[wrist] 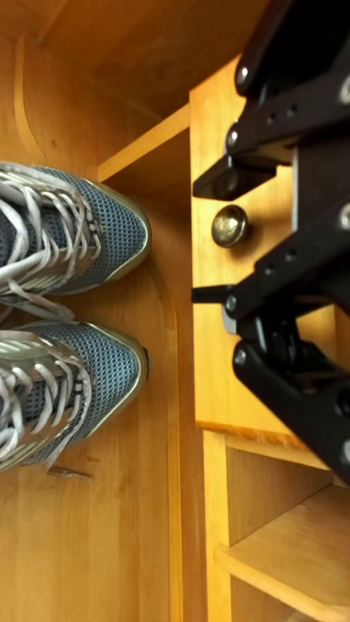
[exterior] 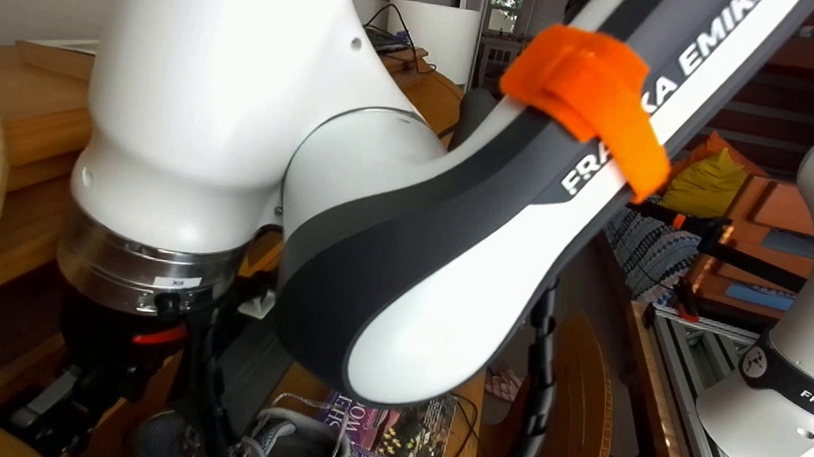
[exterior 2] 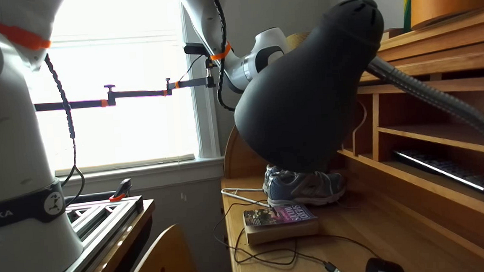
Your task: Open the drawer on the left.
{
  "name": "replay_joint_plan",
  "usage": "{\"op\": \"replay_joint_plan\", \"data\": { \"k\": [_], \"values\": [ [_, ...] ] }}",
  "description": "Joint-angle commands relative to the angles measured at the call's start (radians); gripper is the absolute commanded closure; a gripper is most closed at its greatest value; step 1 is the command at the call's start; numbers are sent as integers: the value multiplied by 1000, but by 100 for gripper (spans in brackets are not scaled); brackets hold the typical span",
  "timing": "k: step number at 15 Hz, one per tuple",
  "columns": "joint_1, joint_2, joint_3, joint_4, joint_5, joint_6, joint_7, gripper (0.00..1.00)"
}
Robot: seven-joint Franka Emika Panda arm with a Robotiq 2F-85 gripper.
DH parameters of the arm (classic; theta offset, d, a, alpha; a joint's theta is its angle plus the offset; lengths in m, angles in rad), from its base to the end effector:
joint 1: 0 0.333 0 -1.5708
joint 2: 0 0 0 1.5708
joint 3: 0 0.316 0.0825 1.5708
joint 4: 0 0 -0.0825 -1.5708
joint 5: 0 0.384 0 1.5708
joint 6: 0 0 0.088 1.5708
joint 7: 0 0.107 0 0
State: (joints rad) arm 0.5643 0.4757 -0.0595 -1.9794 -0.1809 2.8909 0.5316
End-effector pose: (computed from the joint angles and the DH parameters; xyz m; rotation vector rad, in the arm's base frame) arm 0.5621 0.3256 0.2712 -2.9435 -0.2230 -0.6446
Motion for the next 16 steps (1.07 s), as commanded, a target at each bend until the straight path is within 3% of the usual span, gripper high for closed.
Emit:
{"op": "replay_joint_plan", "data": {
  "k": [1,3,4,7,10,11,12,16],
  "values": [
    [36,58,-54,48,-30,37,14,57],
    [56,68,-67,57,-28,51,13,64],
    [64,72,-75,63,-23,59,11,59],
    [88,79,-102,70,-17,70,8,60],
    [102,80,-112,69,-10,71,8,76],
    [104,81,-108,71,-4,77,6,89],
    [105,81,-107,71,-1,80,3,95],
    [106,66,-98,58,13,37,4,94]
  ]
}}
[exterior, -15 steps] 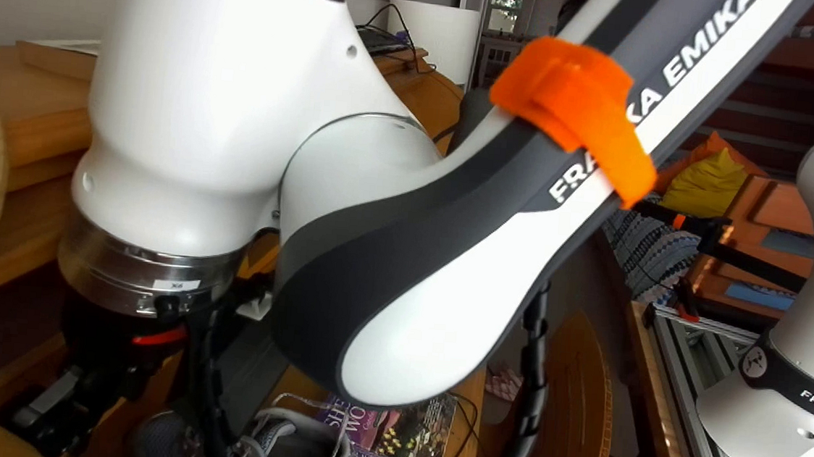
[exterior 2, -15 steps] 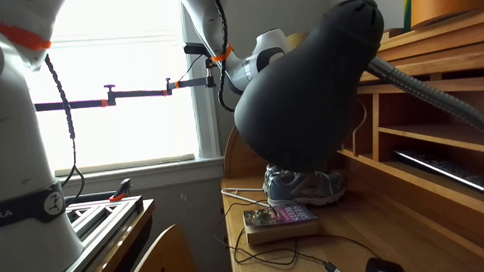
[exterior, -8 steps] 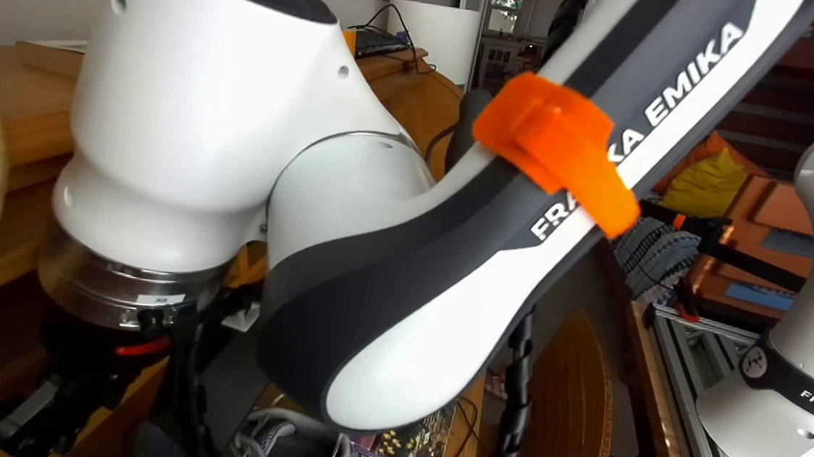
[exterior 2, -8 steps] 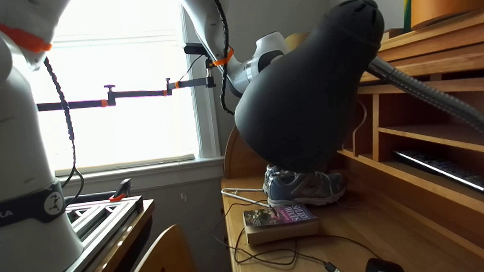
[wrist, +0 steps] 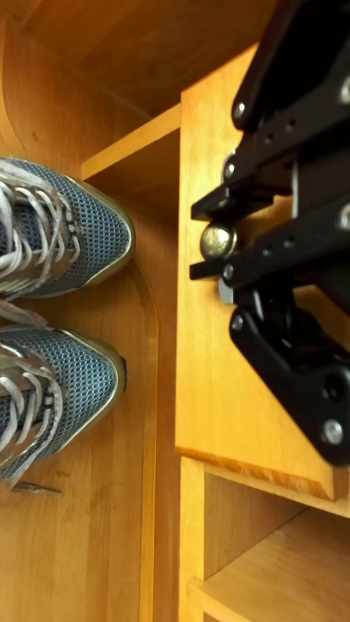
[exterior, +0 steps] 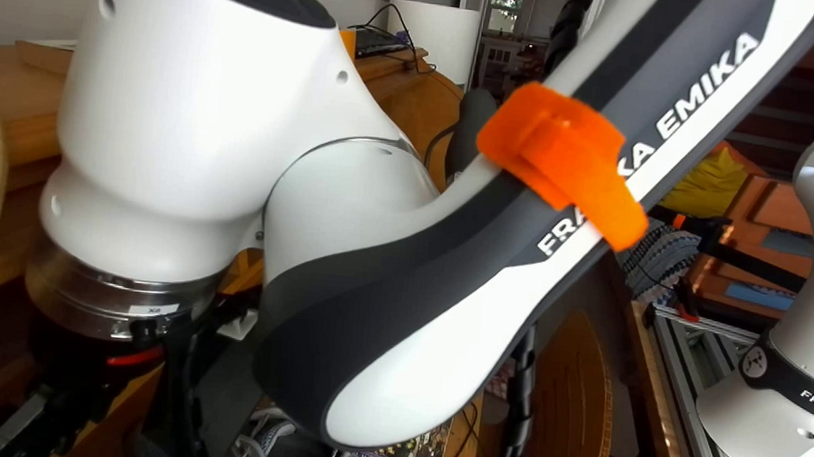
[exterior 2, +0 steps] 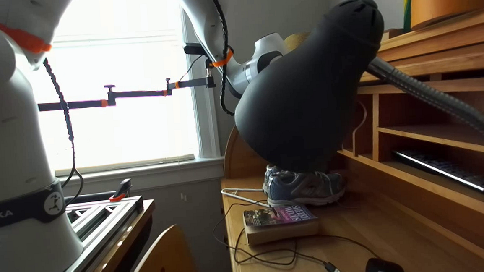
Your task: Open the drawer on the left.
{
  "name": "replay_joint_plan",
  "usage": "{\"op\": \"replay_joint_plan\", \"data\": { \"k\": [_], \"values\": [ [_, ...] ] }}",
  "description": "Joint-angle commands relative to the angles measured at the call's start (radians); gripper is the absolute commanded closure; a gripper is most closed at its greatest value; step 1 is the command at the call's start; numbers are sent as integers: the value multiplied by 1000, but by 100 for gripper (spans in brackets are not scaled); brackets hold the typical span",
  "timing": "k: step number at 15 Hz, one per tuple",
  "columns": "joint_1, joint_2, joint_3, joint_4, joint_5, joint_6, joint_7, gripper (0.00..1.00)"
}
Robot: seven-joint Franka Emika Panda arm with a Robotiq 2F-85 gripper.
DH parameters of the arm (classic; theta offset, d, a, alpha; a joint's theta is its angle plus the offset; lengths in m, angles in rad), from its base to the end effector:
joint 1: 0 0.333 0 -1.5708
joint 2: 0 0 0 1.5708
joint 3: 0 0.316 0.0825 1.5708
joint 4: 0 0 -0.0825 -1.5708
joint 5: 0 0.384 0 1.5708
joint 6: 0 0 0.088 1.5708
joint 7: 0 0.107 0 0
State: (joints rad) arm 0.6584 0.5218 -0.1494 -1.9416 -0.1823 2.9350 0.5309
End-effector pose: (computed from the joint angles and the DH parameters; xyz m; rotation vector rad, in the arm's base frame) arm 0.5672 0.3389 0.2651 -2.9367 -0.2729 -0.7236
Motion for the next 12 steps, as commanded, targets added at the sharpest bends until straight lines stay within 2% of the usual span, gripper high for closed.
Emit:
{"op": "replay_joint_plan", "data": {
  "k": [1,7,12],
  "values": [
    [9,9,-1,11,20,-22,1,94],
    [-10,-39,39,-10,39,-124,-21,94],
    [-65,-57,112,-9,67,-188,-52,94]
  ]
}}
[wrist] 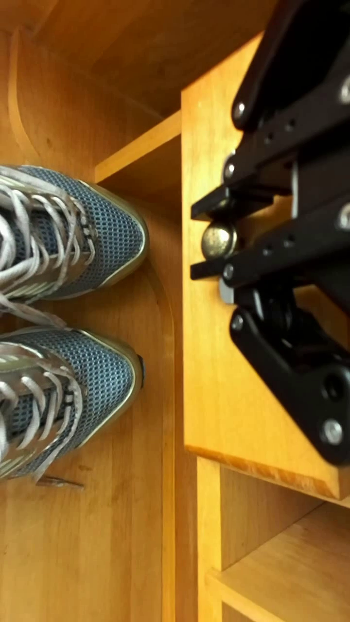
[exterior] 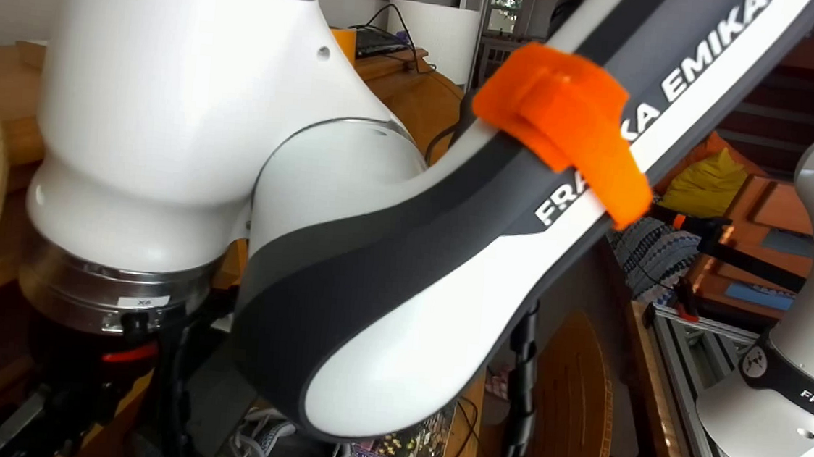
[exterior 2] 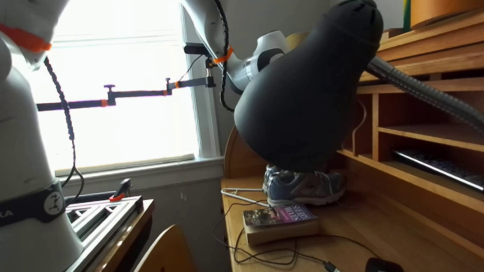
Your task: Open the drawer on the left.
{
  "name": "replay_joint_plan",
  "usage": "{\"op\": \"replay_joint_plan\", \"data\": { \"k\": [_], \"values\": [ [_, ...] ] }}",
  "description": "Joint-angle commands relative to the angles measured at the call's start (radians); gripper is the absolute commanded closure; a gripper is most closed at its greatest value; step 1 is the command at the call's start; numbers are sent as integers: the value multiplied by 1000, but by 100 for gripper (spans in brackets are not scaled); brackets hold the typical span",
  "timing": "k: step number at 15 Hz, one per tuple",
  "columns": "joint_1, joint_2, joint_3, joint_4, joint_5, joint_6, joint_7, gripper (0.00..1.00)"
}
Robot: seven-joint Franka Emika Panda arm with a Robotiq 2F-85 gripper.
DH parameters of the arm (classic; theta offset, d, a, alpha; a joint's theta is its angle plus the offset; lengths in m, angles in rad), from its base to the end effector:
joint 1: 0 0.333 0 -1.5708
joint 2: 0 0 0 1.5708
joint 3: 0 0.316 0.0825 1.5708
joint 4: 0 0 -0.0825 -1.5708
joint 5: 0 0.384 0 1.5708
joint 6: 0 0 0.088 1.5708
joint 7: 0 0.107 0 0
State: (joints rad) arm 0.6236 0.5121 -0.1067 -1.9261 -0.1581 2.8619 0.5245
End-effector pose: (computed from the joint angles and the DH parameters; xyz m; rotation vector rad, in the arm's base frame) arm 0.5683 0.3395 0.2680 -2.9609 -0.2373 -0.6456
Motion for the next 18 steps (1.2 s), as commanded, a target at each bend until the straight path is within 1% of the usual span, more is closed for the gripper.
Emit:
{"op": "replay_joint_plan", "data": {
  "k": [1,4,8,13,18],
  "values": [
    [-43,-51,87,-23,49,-128,-53,94],
    [-86,-69,144,-17,66,-211,-78,94],
    [-130,-76,199,0,65,-300,-100,94],
    [-158,-83,236,5,63,-358,-110,94],
    [-169,-87,248,6,54,-379,-119,94]
  ]
}}
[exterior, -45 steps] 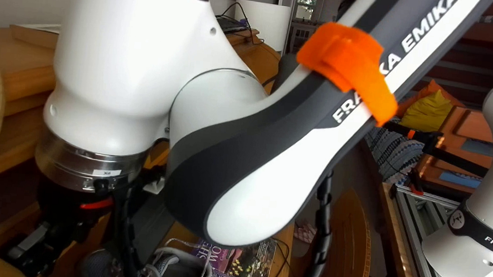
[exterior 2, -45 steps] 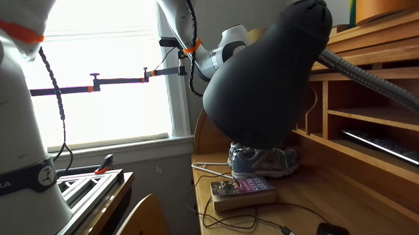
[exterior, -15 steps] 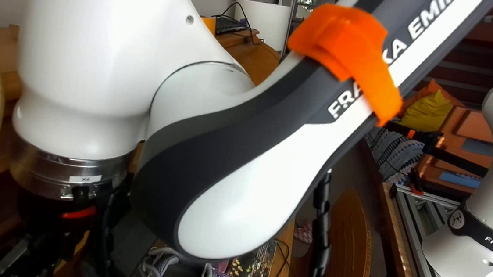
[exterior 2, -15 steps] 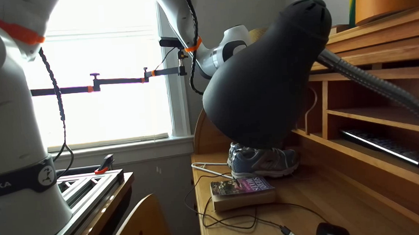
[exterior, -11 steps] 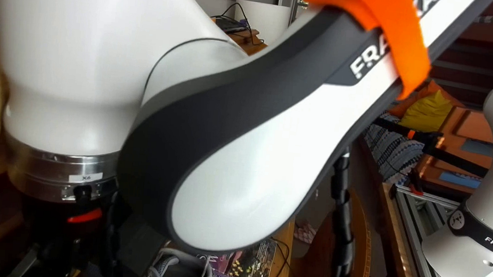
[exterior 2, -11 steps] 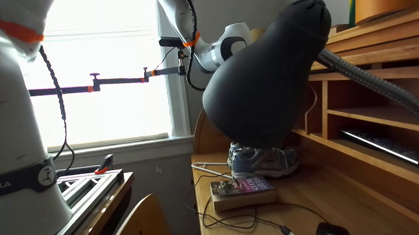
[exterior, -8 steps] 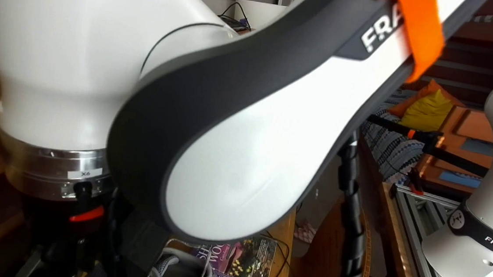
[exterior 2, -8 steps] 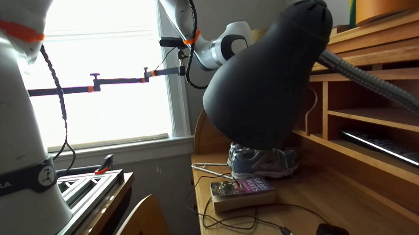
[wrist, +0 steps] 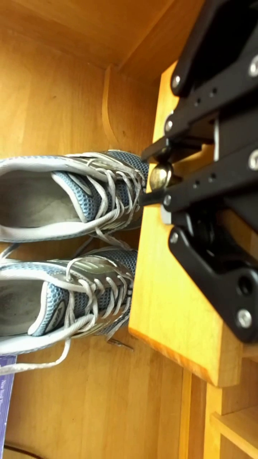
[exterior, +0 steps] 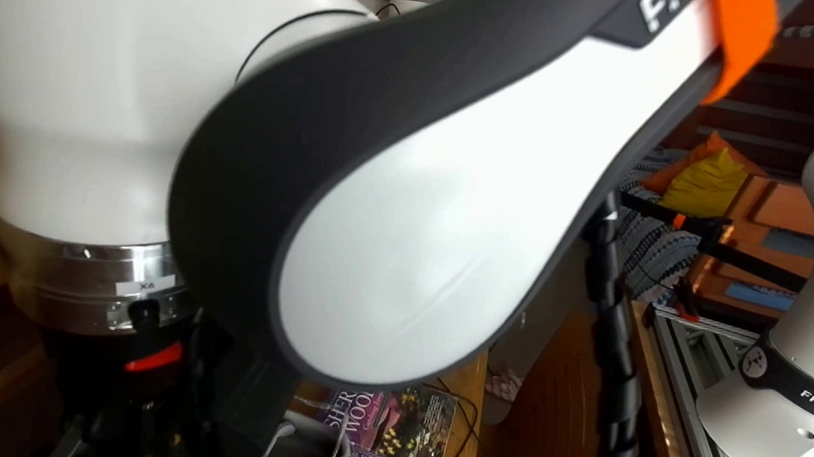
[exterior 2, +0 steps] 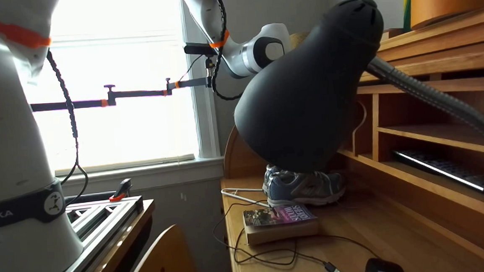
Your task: Open the drawer on the left.
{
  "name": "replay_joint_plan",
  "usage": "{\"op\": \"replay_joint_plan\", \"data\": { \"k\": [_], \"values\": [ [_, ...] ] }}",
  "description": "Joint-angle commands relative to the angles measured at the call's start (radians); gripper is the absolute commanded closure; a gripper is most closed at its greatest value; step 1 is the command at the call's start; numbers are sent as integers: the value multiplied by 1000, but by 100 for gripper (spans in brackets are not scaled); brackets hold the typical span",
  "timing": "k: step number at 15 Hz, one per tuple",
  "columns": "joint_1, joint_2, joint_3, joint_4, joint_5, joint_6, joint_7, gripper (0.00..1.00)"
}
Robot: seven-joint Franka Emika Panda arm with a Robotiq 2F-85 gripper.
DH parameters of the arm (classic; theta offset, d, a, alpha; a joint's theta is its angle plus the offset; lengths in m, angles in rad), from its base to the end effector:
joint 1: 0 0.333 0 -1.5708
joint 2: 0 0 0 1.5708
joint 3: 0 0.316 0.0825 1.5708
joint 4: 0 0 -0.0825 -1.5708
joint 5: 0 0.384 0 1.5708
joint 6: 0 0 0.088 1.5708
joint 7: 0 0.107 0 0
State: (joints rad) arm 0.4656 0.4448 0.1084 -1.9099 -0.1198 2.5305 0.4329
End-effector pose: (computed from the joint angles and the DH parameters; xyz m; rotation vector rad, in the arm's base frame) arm 0.5442 0.3482 0.2816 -3.0530 -0.3348 -0.2660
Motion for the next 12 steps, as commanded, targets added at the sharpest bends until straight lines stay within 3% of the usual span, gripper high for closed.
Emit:
{"op": "replay_joint_plan", "data": {
  "k": [1,12],
  "values": [
    [-13,-21,35,-10,14,-52,-32,94],
    [-14,-21,30,-22,-29,-60,-65,94]
  ]
}}
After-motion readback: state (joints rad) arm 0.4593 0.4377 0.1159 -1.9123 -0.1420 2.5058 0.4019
